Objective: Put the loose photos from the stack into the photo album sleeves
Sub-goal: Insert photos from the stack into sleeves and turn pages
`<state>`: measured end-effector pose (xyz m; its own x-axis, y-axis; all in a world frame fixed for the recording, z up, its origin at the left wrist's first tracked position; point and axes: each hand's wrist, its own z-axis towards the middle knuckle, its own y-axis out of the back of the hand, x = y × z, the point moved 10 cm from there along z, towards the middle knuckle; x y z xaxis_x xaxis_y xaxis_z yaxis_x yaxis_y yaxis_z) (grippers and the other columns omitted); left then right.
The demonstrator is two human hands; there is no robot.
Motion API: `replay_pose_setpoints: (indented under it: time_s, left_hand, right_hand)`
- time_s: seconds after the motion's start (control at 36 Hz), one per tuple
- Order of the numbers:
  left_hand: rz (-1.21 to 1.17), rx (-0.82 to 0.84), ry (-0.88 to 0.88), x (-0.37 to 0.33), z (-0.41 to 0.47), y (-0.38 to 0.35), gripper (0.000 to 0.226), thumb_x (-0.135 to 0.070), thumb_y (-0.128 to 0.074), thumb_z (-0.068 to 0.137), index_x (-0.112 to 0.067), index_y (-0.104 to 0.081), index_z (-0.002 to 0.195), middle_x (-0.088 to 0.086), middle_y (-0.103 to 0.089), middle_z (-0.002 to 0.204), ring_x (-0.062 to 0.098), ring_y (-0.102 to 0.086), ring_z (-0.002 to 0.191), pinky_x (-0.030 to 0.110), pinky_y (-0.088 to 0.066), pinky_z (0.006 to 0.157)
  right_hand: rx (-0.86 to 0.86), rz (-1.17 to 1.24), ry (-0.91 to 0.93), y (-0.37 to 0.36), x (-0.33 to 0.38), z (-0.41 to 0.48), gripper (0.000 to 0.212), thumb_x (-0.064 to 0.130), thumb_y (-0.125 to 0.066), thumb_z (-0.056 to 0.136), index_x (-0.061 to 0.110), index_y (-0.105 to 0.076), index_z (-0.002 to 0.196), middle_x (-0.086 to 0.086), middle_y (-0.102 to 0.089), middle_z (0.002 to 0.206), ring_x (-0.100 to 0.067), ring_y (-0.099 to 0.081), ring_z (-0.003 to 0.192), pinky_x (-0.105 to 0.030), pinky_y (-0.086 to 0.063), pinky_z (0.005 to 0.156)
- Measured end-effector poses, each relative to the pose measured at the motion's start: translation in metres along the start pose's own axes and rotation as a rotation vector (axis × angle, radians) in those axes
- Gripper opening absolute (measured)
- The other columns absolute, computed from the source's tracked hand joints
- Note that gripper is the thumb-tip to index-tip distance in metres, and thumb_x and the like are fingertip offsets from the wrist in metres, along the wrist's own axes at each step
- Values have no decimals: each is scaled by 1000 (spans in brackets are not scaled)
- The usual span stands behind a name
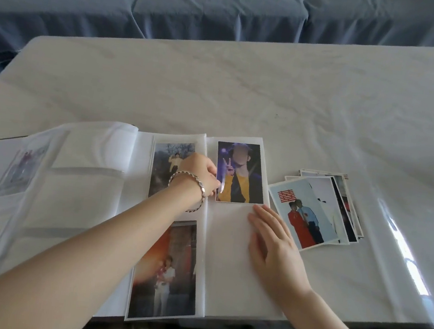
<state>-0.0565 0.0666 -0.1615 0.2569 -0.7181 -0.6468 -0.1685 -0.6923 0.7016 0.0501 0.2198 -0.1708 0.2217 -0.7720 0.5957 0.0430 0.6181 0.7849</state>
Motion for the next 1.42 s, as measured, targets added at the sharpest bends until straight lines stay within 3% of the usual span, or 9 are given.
replay_pose_setpoints:
  time_s: [0.31, 0.5, 0.61, 0.78, 0.92, 1.03, 1.14, 1.31, 1.42]
  left_hand:
    - [-8, 60, -37, 5, 7, -5, 27, -6, -75, 75, -4, -70, 102, 7, -69, 90, 11, -59, 73, 21, -47, 72]
    - [-125, 39, 44, 13, 4, -9, 21, 2, -50, 88, -7, -69, 82, 4, -64, 66, 18, -66, 63, 26, -56, 62]
    - [-100, -30, 44, 9, 3, -7, 16, -8, -58, 84, -4, -65, 70, 20, -61, 70, 25, -56, 64, 31, -52, 71]
    - [-50, -158, 92, 6, 1, -5, 22, -18, -76, 76, -14, -56, 67, -5, -56, 69, 18, -56, 73, 28, -49, 73]
    - [74, -204, -70, -8, -7, -8, 29, -13, -71, 81, -11, -55, 106, 5, -57, 101, 22, -57, 94, 23, -44, 76]
    - [348, -145, -281, -16, -26, -22, 42, -25, -59, 89, -13, -46, 127, 7, -36, 136, 22, -35, 126, 25, -36, 98]
    - [549, -80, -331, 9, -44, -33, 59, -45, -43, 94, -18, -25, 143, 3, -6, 154, 21, -3, 144, 29, -13, 113]
    - [606, -20, -378, 38, -59, -30, 64, -51, -34, 94, -29, -9, 149, -9, 21, 154, 5, 43, 125, 26, 24, 102]
    - [499, 31, -355, 51, -67, -24, 60, -45, -40, 95, -38, -11, 147, -18, 31, 145, 0, 38, 125, 21, 22, 101]
  right_hand:
    - [3, 17, -2, 2, 2, 0, 31, 0, -65, 83, 4, -65, 114, -6, -56, 130, -12, -36, 126, -20, -18, 105]
    - [13, 28, -7, 1, 0, 0, 31, 2, -63, 85, 5, -64, 116, -5, -55, 131, -11, -35, 127, -17, -18, 105]
    - [-13, 19, 5, 4, 1, 0, 31, 1, -64, 84, 4, -65, 114, -7, -57, 129, -13, -37, 126, -25, -19, 106]
    - [45, -67, 17, 0, 2, 0, 30, 5, -63, 86, 4, -64, 116, -9, -56, 130, -26, -47, 126, -40, -23, 104]
    - [14, -29, -63, 20, -10, 9, 25, 5, -65, 84, 7, -68, 109, -8, -61, 121, -27, -55, 113, -29, -35, 94]
    - [-138, -58, -230, 62, -38, 18, 29, 8, -68, 82, 5, -66, 110, -9, -60, 111, -28, -54, 105, -27, -38, 86]
    - [-14, -178, -458, 71, -77, 21, 56, 35, -65, 85, 16, -46, 134, -9, -46, 128, -24, -37, 121, -36, -37, 95]
    - [204, -335, -560, 57, -97, 20, 73, 49, -68, 79, 18, -36, 137, -11, -39, 129, -29, -34, 121, -40, -37, 96]
    - [202, -366, -596, 58, -101, 20, 73, 47, -72, 75, 15, -41, 133, -15, -44, 124, -33, -39, 118, -41, -38, 95]
